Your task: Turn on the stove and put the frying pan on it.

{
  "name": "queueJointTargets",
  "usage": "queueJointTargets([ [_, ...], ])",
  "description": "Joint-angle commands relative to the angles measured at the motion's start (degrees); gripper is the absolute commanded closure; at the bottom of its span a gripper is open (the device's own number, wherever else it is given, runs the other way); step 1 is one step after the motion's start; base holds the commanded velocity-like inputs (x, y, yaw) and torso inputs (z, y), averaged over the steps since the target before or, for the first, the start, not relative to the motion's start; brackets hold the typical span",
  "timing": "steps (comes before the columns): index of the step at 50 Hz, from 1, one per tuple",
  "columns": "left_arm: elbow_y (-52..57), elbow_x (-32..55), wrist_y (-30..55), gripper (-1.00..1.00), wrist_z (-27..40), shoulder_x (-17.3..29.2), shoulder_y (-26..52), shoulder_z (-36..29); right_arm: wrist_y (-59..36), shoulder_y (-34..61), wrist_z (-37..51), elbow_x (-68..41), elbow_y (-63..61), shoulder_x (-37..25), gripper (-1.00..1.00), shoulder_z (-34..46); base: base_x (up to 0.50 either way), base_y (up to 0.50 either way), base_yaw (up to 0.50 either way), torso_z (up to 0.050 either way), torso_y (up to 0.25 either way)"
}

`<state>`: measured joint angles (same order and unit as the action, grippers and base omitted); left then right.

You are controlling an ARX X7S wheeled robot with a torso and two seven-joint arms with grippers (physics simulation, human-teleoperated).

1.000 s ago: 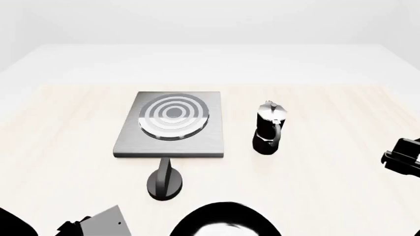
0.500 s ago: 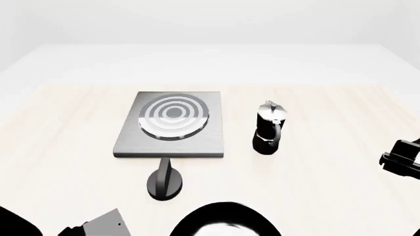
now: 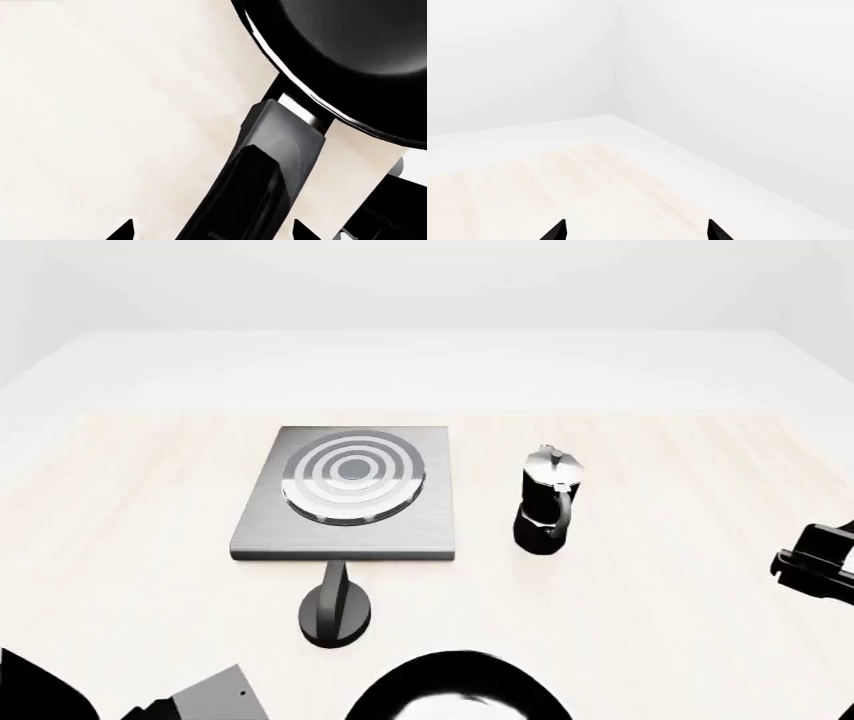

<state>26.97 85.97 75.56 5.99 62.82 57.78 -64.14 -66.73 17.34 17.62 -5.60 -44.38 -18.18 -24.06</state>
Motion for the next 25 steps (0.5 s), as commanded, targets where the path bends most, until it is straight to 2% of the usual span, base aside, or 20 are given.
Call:
queueJointTargets([
  [1, -0.6, -3.3, -0.8, -1.00, -2.0, -0.5, -0.6, -1.1, 0.2, -0.1, 0.1, -0.1, 0.1, 0.0, -1.00, -0.1, 0.00, 0.00, 0.00, 0.000, 0.000],
  [2, -0.4, -3.0, -0.4, 1.00, -2.1, -0.5, -0.6, -1.3, 0.3, -0.1, 0.2, -0.1, 0.1, 0.0, -1.00, 0.0, 0.00, 0.00, 0.00, 0.000, 0.000],
  [9, 0.2, -2.8, -0.2, 1.00, -1.7, 0.0, 0.1, -1.0, 0.1, -0.1, 0.3, -0.3, -0.1, 0.1, -1.00, -0.1, 0.00, 0.00, 0.00, 0.000, 0.000],
  [18, 4.8, -4.7, 2.3, 1.00, -4.8, 0.8, 3.7, -1.2, -0.4, 0.3, 0.4, -0.4, -0.5, -0.1, -1.00, -0.4, 0.00, 0.00, 0.00, 0.000, 0.000],
  [23, 10.4, 2.3, 5.9, 1.00, -2.9, 2.0, 10.9, 2.2, -0.6, 0.5, 0.5, -0.5, -0.6, -0.1, -1.00, -0.5, 0.00, 0.00, 0.00, 0.000, 0.000],
  [25, 12.2, 8.1, 7.8, 1.00, -0.7, 2.4, 15.1, 3.7, -0.9, 0.7, 0.5, -0.6, -0.8, -0.3, -1.00, -0.5, 0.00, 0.00, 0.00, 0.000, 0.000],
])
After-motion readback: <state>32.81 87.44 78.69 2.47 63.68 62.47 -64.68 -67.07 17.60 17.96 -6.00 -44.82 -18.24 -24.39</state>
